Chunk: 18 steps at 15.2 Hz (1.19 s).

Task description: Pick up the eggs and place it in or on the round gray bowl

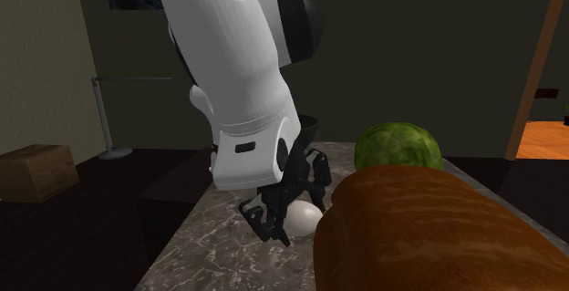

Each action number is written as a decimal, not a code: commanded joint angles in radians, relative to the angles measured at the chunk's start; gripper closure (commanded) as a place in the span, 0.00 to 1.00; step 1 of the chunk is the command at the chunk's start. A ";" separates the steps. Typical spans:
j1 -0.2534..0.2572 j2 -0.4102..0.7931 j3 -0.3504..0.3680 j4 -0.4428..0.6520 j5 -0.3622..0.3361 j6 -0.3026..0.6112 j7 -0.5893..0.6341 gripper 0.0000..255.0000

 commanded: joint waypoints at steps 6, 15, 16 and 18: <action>0.000 0.000 0.000 0.000 0.000 0.000 0.000 1.00; -0.001 -0.019 0.002 0.062 -0.001 -0.078 0.022 1.00; -0.001 -0.021 0.003 0.072 -0.001 -0.090 0.026 1.00; -0.001 -0.024 0.004 0.094 -0.001 -0.113 0.033 1.00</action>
